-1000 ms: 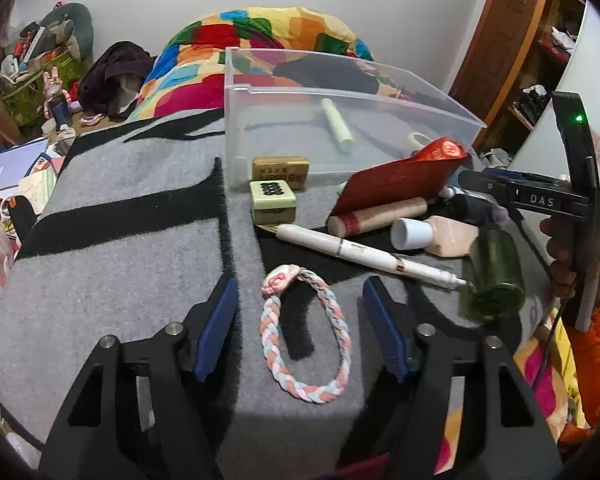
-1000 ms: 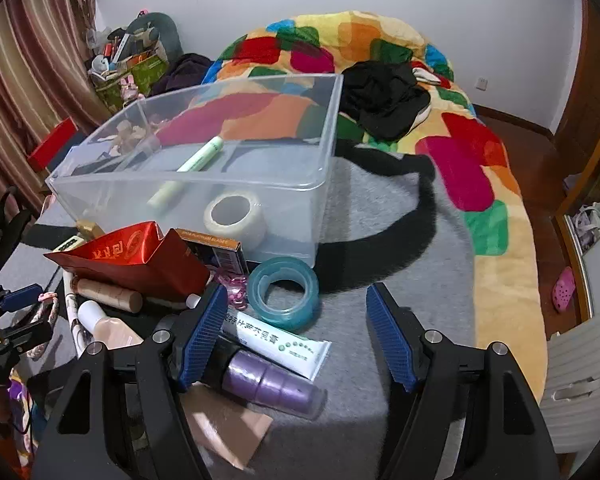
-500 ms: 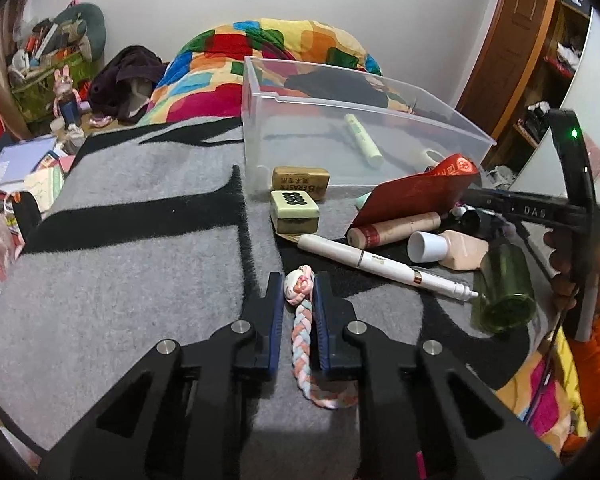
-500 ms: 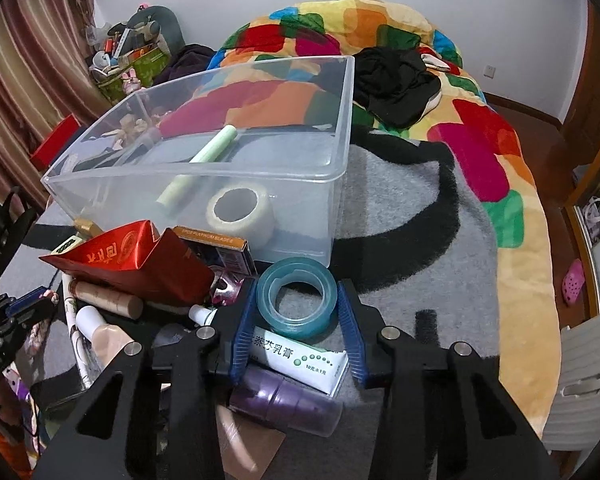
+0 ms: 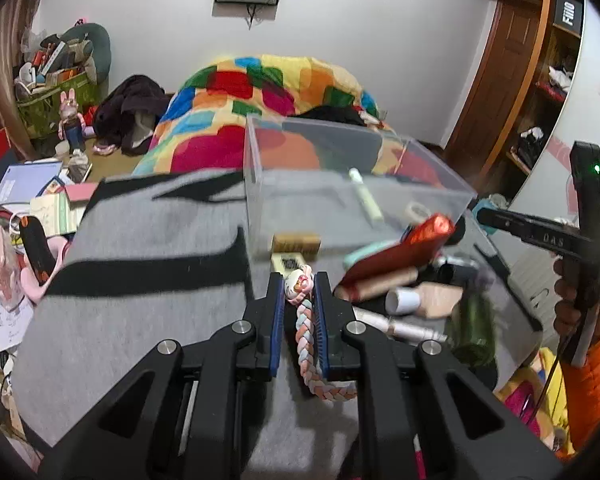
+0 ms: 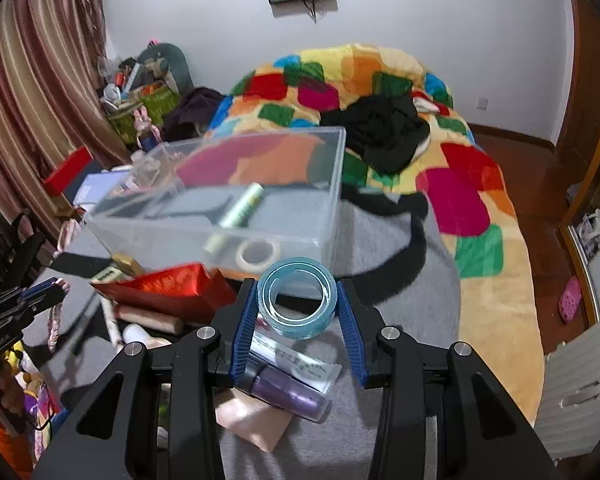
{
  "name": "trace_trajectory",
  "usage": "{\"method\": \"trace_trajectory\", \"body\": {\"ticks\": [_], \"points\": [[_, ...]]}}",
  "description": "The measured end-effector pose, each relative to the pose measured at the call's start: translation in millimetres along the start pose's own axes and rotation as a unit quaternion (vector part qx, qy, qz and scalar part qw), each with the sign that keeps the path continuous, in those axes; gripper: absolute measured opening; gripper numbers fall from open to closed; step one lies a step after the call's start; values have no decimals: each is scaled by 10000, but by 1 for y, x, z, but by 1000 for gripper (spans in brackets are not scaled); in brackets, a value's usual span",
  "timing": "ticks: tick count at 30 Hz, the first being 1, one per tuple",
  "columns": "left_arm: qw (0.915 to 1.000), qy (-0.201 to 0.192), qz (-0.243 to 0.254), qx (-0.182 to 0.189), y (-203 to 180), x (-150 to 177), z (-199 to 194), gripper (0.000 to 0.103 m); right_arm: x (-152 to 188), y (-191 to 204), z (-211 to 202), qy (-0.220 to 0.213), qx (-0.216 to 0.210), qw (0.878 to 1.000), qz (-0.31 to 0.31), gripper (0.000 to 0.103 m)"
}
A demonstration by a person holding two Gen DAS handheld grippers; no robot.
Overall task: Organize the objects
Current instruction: 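Grasp the braided bracelet with the left tool while the right tool carries blue-green tape into the box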
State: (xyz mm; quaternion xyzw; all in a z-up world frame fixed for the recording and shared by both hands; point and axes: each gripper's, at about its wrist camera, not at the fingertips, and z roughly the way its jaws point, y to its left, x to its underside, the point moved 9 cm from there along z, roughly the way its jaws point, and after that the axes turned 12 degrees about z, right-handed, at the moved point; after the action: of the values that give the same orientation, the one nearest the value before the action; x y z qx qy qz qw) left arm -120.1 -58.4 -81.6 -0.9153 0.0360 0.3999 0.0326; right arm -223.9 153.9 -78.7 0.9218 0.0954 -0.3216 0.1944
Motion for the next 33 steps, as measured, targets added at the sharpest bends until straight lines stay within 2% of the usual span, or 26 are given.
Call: {"method": "trace_trajectory", "body": {"ticks": [10,16,25,33], "points": [[9990,-382,-67,221,3,-48,-2,14,-22,29,-22,-391,-301,9987,-124,36],[9987,-372,-69,341,6,-73,13,14,-33,38,-14,-437,-338,9984,-114,36],[9994,-177,-4,303,14,-98,48,14,-45,34,30,-141,-110,9998,-80,36],[9995,160,78,258,12,-98,82,14,-40,55,62,267,-166,9989,-340,36]]}}
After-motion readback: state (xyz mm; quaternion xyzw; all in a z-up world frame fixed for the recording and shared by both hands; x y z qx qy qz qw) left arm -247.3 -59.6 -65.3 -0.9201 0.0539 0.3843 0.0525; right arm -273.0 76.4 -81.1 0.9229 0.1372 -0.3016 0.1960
